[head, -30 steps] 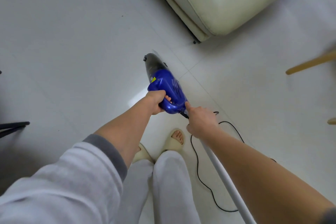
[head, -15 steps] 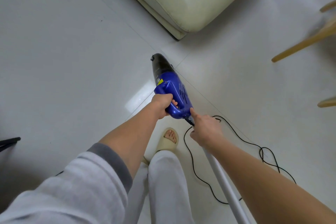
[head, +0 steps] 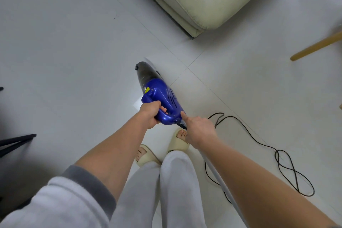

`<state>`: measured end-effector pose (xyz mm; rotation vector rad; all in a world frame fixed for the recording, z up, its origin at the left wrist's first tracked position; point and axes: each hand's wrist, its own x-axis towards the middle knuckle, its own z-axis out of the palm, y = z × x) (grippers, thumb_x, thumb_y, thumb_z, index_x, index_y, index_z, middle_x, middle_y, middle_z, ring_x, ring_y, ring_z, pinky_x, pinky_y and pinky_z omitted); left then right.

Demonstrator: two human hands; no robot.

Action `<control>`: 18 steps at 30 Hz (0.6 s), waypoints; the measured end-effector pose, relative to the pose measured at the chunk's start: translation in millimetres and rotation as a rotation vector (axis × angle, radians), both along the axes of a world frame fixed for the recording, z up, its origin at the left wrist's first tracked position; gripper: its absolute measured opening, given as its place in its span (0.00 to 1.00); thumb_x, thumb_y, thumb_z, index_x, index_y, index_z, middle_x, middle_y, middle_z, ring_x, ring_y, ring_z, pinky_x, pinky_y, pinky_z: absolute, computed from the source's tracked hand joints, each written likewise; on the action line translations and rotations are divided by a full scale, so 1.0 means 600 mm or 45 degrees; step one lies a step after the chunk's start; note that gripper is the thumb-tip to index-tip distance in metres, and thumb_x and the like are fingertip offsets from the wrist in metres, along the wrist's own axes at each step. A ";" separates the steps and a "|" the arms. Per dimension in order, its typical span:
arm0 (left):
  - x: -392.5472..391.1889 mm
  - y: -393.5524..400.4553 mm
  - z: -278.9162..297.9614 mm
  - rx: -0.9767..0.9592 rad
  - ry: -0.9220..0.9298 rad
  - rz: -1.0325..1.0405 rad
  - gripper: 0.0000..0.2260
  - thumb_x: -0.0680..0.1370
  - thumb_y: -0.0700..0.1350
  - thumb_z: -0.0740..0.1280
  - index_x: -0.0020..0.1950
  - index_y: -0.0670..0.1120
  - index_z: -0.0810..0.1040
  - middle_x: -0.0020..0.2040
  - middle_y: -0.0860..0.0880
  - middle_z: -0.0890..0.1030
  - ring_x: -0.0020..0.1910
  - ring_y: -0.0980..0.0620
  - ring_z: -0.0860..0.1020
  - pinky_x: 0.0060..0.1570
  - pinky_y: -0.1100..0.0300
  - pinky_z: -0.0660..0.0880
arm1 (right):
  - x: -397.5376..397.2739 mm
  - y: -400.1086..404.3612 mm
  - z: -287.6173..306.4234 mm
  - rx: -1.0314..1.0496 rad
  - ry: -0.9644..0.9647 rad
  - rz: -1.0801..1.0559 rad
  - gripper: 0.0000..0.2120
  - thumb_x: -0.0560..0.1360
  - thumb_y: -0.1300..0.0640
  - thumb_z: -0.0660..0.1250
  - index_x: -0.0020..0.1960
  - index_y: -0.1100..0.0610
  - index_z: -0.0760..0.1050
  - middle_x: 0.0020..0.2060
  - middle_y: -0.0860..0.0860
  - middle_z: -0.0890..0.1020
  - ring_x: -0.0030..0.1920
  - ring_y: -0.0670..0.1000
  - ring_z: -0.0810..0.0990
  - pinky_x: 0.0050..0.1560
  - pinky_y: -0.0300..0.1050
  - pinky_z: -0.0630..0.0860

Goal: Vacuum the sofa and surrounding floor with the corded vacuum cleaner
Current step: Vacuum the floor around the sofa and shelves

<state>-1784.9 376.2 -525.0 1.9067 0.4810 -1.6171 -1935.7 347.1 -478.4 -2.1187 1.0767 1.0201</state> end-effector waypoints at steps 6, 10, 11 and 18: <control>0.043 0.009 -0.006 0.037 -0.031 0.010 0.07 0.76 0.32 0.60 0.47 0.41 0.74 0.35 0.46 0.75 0.35 0.51 0.76 0.46 0.53 0.78 | 0.038 0.012 -0.010 0.032 -0.038 0.036 0.33 0.77 0.59 0.60 0.78 0.51 0.49 0.43 0.52 0.72 0.42 0.53 0.72 0.39 0.46 0.68; 0.060 -0.001 -0.017 0.022 -0.033 0.022 0.07 0.76 0.32 0.59 0.45 0.41 0.74 0.34 0.46 0.75 0.33 0.51 0.75 0.43 0.54 0.78 | 0.055 0.002 -0.021 0.055 -0.044 -0.013 0.34 0.76 0.59 0.62 0.78 0.50 0.50 0.42 0.52 0.71 0.42 0.53 0.72 0.38 0.45 0.69; 0.063 -0.004 -0.020 0.013 -0.029 0.034 0.07 0.76 0.32 0.59 0.45 0.41 0.74 0.34 0.46 0.75 0.33 0.51 0.75 0.44 0.54 0.78 | 0.058 -0.002 -0.024 0.060 -0.038 -0.022 0.35 0.76 0.59 0.62 0.78 0.49 0.49 0.43 0.52 0.70 0.42 0.53 0.72 0.39 0.45 0.69; 0.072 -0.016 -0.029 -0.010 -0.027 0.067 0.07 0.76 0.32 0.59 0.44 0.42 0.74 0.32 0.47 0.74 0.31 0.53 0.74 0.39 0.56 0.78 | 0.072 -0.016 -0.028 0.022 -0.032 -0.013 0.35 0.76 0.60 0.63 0.78 0.50 0.50 0.38 0.50 0.68 0.43 0.53 0.74 0.38 0.46 0.71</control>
